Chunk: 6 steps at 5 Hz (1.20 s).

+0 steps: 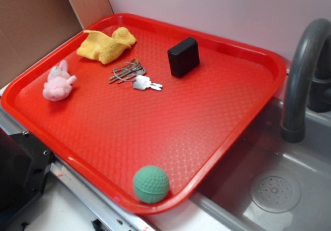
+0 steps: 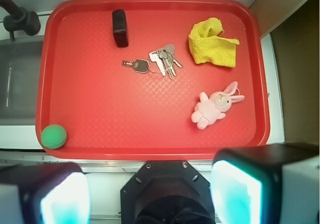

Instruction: Grab the pink bunny.

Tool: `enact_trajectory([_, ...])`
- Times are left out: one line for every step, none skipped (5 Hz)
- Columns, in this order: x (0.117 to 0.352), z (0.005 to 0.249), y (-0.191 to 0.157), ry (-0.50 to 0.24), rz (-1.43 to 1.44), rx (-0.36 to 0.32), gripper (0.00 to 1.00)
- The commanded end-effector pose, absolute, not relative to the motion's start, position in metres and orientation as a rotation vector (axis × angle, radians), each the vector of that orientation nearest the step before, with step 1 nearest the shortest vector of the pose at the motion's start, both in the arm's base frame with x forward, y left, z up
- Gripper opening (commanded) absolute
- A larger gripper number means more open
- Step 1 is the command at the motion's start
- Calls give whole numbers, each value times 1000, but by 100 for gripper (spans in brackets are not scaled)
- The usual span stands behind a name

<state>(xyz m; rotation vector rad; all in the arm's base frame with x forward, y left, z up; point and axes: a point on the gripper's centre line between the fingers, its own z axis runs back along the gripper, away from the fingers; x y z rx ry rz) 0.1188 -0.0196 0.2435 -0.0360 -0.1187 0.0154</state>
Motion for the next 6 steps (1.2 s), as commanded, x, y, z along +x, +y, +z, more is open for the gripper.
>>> enact_trajectory([119, 244, -20, -119, 15, -36, 100])
enact_trajectory([122, 236, -4, -182, 267, -103, 100])
enact_trajectory([128, 218, 11, -134, 519, -81, 100])
enact_trajectory([131, 186, 31, -70, 770, -41, 100])
enact_trajectory([151, 142, 53, -81, 969, 23, 100])
enact_trajectory([164, 106, 71, -70, 991, 89, 100])
